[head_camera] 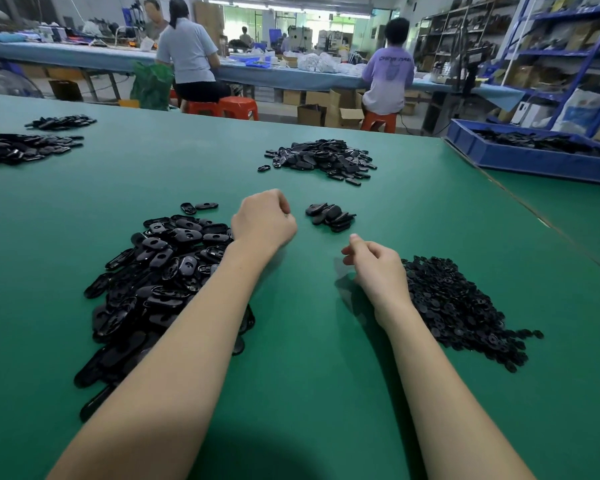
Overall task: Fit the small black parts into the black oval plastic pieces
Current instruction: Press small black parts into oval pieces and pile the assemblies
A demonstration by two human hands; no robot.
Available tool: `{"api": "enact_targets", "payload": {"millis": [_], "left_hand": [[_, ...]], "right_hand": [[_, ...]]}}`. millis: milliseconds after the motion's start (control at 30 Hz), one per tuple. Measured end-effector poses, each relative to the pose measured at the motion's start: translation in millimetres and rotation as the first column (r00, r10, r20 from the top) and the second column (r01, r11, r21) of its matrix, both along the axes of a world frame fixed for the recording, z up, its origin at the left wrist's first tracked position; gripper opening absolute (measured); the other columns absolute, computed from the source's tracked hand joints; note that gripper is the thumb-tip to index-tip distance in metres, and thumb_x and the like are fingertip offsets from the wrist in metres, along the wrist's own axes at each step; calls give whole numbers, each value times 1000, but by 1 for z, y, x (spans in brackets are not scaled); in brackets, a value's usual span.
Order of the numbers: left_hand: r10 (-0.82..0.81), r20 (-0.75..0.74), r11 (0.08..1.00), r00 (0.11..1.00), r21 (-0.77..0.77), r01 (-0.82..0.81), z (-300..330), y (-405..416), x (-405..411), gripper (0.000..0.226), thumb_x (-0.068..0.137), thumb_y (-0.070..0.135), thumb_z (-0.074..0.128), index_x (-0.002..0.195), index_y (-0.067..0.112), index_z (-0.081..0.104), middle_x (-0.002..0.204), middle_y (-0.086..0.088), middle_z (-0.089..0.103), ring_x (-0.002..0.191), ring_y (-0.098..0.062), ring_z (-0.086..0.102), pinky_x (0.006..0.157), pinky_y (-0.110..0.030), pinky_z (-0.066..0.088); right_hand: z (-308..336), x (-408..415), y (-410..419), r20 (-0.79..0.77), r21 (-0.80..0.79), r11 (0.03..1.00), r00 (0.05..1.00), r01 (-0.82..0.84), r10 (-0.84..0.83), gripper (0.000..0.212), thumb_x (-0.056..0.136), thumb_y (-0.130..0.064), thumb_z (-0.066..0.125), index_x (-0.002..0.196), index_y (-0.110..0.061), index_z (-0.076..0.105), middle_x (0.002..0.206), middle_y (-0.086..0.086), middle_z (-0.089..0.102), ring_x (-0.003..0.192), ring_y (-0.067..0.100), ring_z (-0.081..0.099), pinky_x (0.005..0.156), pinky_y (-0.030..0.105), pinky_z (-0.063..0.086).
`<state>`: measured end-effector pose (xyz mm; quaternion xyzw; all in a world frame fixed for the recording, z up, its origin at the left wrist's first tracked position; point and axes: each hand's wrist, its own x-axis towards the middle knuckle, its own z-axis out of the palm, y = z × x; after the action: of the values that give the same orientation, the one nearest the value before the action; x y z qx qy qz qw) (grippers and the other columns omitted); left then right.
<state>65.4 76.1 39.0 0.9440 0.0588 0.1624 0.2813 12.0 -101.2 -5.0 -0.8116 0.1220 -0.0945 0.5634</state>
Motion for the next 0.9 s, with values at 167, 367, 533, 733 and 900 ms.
{"api": "enact_targets", "payload": {"millis": [167,367,533,733,900], "left_hand": [[15,-59,997,998,80,-10,-1,24,-13,27,88,17,55,110,28,68,116,1,67,121,-26,52,99,-36,45],[-52,-134,987,990,143,71,-10,31,-15,34,94,18,52,123,20,68,126,-8,66,129,-30,44,104,-40,43],[-31,-109,986,994,162,48,-17,28,-16,25,92,39,63,111,27,73,114,0,70,124,-26,47,100,-39,43],[-14,-8,997,1000,76,14,-14,25,-18,18,86,16,61,96,27,72,102,4,70,116,-25,52,95,-36,42],[-12,46,998,999,56,9,-14,23,-17,17,88,17,58,97,26,70,103,5,70,112,-26,53,92,-36,43]], "right_hand": [[-1,-5,5,34,-139,990,999,26,-21,38,100,-51,52,82,-24,72,81,-12,72,78,12,63,68,31,44],[-2,-9,12,59,-289,957,998,36,-20,37,99,-50,53,81,-22,68,78,-10,69,81,18,66,74,34,50],[-3,-10,13,64,-314,948,997,51,-33,36,98,-50,54,79,-22,67,74,-11,67,78,17,64,68,31,40],[-2,-12,13,69,-299,953,997,51,-32,35,98,-49,55,78,-23,67,74,-11,67,76,14,63,68,30,40],[-1,-13,13,68,-273,961,997,51,-33,34,98,-48,55,78,-24,68,74,-12,68,74,12,63,67,30,41]]}}
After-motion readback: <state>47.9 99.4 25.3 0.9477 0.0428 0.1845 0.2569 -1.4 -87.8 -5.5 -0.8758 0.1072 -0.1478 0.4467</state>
